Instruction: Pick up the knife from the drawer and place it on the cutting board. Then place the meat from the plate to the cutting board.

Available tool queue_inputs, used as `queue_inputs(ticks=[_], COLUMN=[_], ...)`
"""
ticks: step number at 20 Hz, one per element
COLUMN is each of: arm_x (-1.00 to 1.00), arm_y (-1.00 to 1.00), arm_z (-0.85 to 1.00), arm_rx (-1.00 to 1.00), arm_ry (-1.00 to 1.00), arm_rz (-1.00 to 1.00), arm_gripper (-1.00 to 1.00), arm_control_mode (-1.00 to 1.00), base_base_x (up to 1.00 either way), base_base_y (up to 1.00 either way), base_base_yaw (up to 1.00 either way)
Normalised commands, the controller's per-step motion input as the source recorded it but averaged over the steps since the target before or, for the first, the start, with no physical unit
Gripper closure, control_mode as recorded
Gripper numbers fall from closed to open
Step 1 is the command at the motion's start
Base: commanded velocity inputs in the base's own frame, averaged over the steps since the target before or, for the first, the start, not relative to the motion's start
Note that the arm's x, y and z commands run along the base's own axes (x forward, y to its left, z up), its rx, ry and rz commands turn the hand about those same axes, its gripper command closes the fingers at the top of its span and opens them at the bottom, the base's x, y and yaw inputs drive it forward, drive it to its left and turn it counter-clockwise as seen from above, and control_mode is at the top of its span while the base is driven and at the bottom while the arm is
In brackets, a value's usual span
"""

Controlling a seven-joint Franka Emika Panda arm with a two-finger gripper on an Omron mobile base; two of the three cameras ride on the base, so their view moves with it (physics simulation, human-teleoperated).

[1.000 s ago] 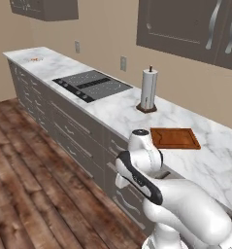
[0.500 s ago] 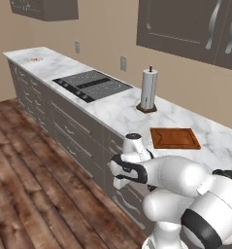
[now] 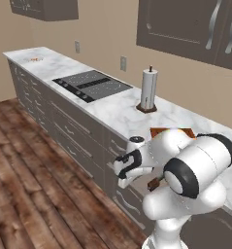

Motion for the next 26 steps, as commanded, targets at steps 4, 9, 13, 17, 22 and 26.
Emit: queue_inputs(ticks=[4,9,13,17,22,26], arm_x=[0.32,-0.05,-0.67,-0.94,-0.88,-0.86], arm_y=[0.00,0.05,0.43,0.80,1.00,1.00], arm_z=[-0.45,-0.35,-0.26,-0.33,-0.46,-0.41], arm_rx=[0.00,0.00,0.00,0.00,0.00,0.00], arm_ry=[0.00,0.00,-0.01,-0.01,0.02,0.23], arm_rz=[0.00,0.00,0.00,0.00,0.00,0.00], arm_gripper=[-1.00,-1.00,-1.00,-1.00,-1.00,-1.00], arm_control_mode=[-1.00,-1.00,-1.00,-1.00,-1.00,-1.00], base_base_x=[0.00,0.00,0.00,0.00,0.00,0.00], base_base_y=[0.00,0.00,0.00,0.00,0.00,0.00], base_base_yaw=[0.00,0.00,0.00,0.00,0.00,0.00])
